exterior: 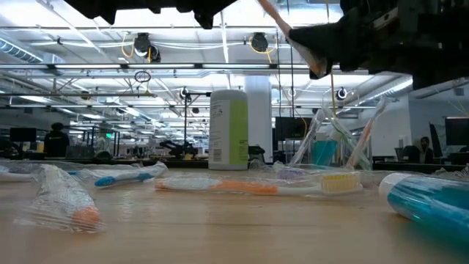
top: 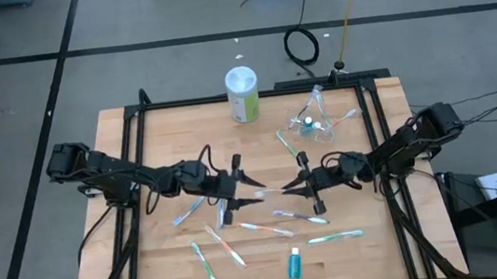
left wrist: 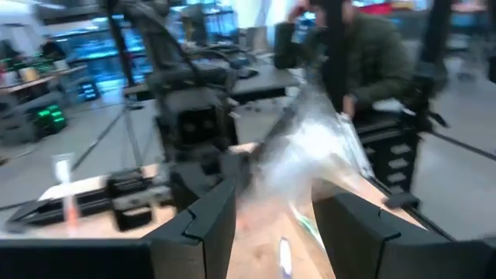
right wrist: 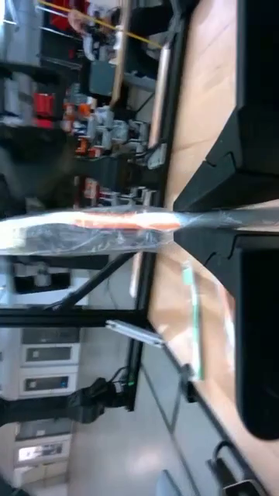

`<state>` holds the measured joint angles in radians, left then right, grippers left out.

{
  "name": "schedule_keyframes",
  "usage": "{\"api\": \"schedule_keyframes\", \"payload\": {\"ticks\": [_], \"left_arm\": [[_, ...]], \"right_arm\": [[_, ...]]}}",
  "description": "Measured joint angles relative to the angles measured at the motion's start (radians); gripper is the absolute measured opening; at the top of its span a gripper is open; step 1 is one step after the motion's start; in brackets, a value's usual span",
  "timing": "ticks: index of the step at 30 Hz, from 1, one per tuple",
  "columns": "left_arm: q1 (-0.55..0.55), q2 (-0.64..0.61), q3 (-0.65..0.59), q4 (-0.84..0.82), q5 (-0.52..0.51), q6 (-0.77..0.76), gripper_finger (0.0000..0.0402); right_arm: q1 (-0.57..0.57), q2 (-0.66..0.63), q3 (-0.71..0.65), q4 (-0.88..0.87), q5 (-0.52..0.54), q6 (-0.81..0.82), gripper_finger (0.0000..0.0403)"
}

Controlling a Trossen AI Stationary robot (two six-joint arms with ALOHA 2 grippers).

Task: Pick & Place toothbrushing station
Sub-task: Put the orange toothbrush into the transparent organizer

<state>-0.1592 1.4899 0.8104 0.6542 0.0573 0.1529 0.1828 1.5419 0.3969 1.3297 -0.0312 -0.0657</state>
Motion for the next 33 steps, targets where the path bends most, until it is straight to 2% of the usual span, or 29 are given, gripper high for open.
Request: {"api": "schedule_keyframes", "payload": {"ticks": [2,12,20,29,33], "left_arm": [[0.006,0.0,0.0,-0.002,-0.028,-0.013,0.0175],[-0.001,0.0,0.0,0.009,-0.03,0.013,0.0169],[0.019,0.0,0.0,0.007,-0.025,-0.05,0.0087],[0.048,0.0,0.0,-0.001,-0.037,-0.11,0.0014],[0.058,0.0,0.002,-0.006,-0.041,-0.165,0.0012]], "right_arm": [[0.0,0.0,0.0,0.002,0.001,0.0,0.0019],[-0.019,-0.001,0.0,0.004,0.008,0.0,0.002],[-0.046,-0.001,0.0,0.005,0.007,0.001,0.0024],[-0.046,-0.001,0.0,0.004,0.008,0.0,0.0087],[-0.046,-0.001,0.0,-0.034,0.093,-0.045,0.0123]]}}
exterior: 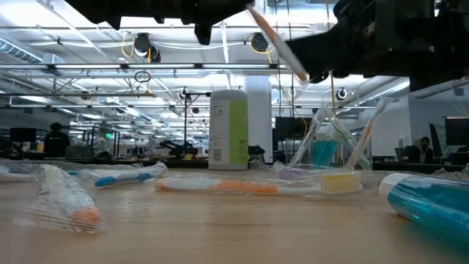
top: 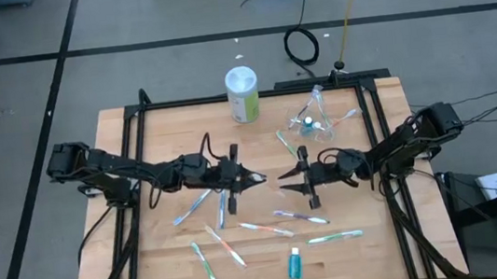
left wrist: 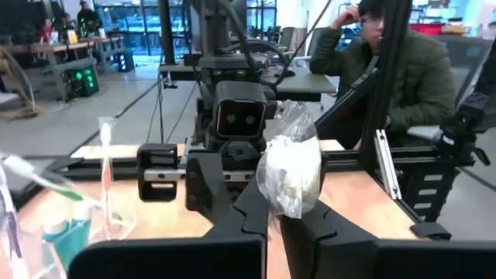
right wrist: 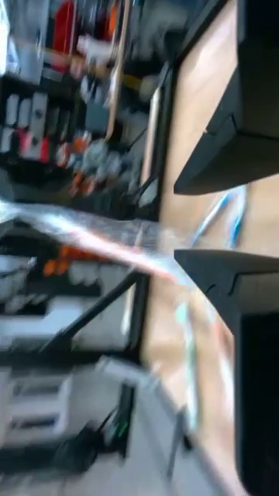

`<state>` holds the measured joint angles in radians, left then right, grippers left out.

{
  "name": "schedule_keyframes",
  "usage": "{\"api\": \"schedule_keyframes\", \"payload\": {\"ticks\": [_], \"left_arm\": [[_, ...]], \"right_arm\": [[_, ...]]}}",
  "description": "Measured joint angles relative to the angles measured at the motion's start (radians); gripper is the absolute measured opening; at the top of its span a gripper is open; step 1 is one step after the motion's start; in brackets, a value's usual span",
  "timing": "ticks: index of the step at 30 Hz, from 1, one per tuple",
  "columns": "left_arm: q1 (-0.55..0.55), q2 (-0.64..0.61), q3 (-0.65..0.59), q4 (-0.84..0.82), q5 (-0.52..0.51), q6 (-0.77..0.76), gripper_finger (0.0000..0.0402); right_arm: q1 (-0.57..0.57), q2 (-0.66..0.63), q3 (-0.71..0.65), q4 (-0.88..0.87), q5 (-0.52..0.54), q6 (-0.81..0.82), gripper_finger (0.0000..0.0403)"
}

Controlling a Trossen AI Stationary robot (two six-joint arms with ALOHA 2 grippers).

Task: Pick & Place toothbrushing station
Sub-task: Put the orange toothbrush into the transparent organizer

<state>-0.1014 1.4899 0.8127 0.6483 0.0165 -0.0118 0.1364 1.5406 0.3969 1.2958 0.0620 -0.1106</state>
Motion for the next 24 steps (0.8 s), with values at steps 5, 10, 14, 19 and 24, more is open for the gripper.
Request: {"api": "schedule_keyframes", "payload": {"ticks": [5,10,14,19,24], "left_arm": [[0.032,0.002,0.091,-0.15,-0.031,-0.043,0.0032],[0.078,0.012,0.25,-0.381,-0.154,-0.024,0.0021],[0.125,0.028,0.336,-0.378,-0.167,-0.019,0.0008],[0.199,0.117,0.426,-0.378,-0.168,-0.012,0.0027],[0.263,0.255,0.53,-0.368,-0.164,0.002,0.0026]], "right_arm": [[0.0,-0.002,0.001,-0.168,0.148,-0.089,0.0158],[-0.015,-0.067,0.0,-0.423,0.181,-0.092,0.0173],[-0.029,-0.113,-0.001,-0.632,0.179,0.091,0.0169],[-0.02,-0.128,-0.002,-0.825,0.173,0.192,0.0158],[-0.017,-0.128,-0.001,-0.953,0.174,0.206,0.0155]]}}
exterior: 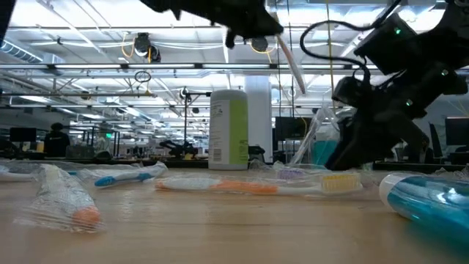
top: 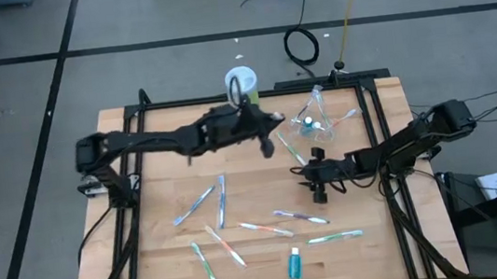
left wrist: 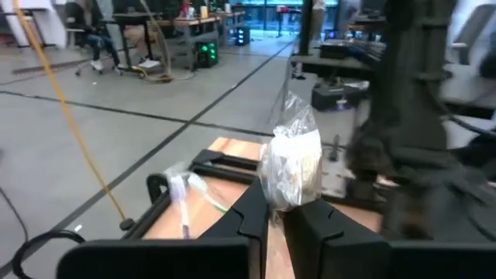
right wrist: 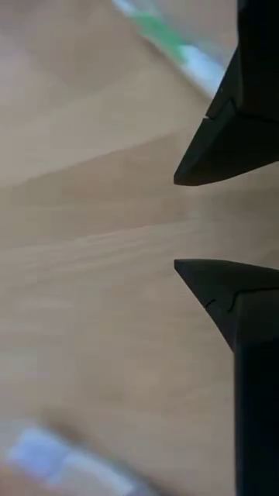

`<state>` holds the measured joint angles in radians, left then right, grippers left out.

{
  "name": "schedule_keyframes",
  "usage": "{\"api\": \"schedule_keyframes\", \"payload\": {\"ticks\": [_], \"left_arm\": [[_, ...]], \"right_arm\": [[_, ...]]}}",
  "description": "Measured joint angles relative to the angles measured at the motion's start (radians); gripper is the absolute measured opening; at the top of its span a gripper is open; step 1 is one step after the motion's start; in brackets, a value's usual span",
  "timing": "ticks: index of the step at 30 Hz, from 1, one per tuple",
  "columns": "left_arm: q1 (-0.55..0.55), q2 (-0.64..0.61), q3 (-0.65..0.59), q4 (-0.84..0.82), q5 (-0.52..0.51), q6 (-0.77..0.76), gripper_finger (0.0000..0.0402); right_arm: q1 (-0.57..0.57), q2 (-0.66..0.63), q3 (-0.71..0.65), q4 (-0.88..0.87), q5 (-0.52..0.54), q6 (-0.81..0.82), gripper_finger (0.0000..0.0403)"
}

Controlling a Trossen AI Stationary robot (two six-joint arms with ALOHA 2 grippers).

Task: Pick & Place toothbrushing station
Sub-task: Put the orange toothbrush into the transparent organizer

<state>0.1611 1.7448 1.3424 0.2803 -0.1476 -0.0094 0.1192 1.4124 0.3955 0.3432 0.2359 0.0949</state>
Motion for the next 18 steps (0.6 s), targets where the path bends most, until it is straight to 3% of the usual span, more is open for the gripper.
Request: {"api": "schedule_keyframes", "payload": {"ticks": [5,9,13,18], "left_arm": [[0.07,0.142,0.111,0.01,-0.011,0.003,0.0011],[0.118,0.217,0.186,0.022,-0.01,0.003,0.0023],[0.16,0.267,0.203,0.005,-0.011,-0.004,0.0033],[0.192,0.289,0.208,-0.035,-0.01,-0.032,0.0017]], "right_arm": [[0.0,0.0,0.0,0.004,-0.001,0.008,0.0153],[0.0,0.0,0.0,0.004,-0.011,0.049,0.0153],[0.0,0.0,-0.014,0.004,-0.063,0.084,0.015],[0.0,-0.001,-0.036,0.01,-0.056,0.121,0.0146]]}}
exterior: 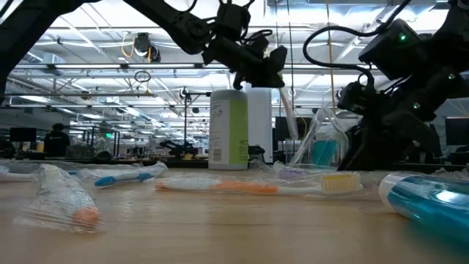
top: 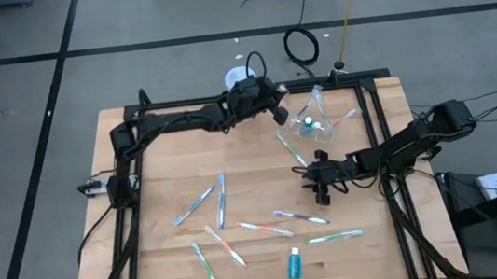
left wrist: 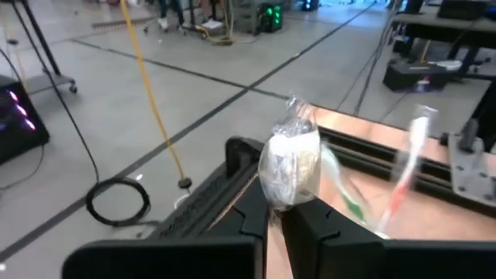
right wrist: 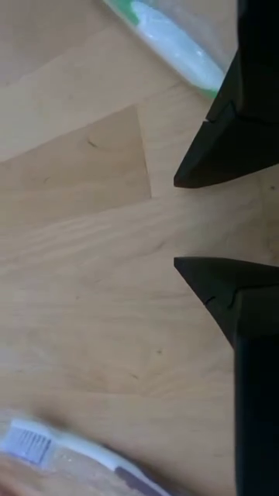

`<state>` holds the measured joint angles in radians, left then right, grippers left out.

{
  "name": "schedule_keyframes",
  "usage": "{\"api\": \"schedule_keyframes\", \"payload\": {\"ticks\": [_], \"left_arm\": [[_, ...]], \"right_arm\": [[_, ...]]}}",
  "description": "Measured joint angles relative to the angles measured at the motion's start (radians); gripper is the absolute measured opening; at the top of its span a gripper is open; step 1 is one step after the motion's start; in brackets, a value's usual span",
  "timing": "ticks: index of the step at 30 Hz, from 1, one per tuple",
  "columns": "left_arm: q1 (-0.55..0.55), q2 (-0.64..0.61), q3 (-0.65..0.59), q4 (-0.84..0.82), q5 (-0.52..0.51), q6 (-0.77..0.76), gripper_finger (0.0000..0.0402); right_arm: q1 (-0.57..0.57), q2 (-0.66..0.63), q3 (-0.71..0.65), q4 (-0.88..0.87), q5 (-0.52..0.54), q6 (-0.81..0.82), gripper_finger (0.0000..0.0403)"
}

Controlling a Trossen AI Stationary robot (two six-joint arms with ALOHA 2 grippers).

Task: Pick & Place toothbrushing station
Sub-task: Put the orange toothbrush into the transparent organizer

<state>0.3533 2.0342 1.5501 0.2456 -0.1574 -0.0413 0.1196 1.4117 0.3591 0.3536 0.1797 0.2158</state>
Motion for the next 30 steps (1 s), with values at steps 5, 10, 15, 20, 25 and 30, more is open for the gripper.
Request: {"api": "schedule_keyframes", "payload": {"ticks": [5,10,15,20,25,30], "left_arm": [[0.013,0.004,0.0,-0.035,0.021,0.013,0.0024],[0.003,0.007,0.0,-0.022,0.075,0.044,0.006],[-0.006,0.007,0.0,-0.036,0.125,0.036,0.0071],[-0.006,0.015,-0.007,-0.077,0.156,0.006,0.0074],[-0.008,0.012,-0.005,-0.117,0.156,0.006,0.0088],[-0.007,0.011,-0.005,-0.117,0.156,0.012,0.0124]], "right_arm": [[0.0,0.0,-0.012,0.02,0.0,0.008,0.0145],[0.0,0.001,-0.013,0.058,0.002,0.001,0.0145],[0.0,0.001,-0.013,0.061,0.002,0.001,0.0145],[0.0,0.001,-0.013,0.062,-0.001,0.005,0.0144],[0.0,0.001,-0.013,0.069,-0.003,0.007,0.0142],[0.0,0.001,-0.013,0.074,-0.005,0.008,0.0143]]}}
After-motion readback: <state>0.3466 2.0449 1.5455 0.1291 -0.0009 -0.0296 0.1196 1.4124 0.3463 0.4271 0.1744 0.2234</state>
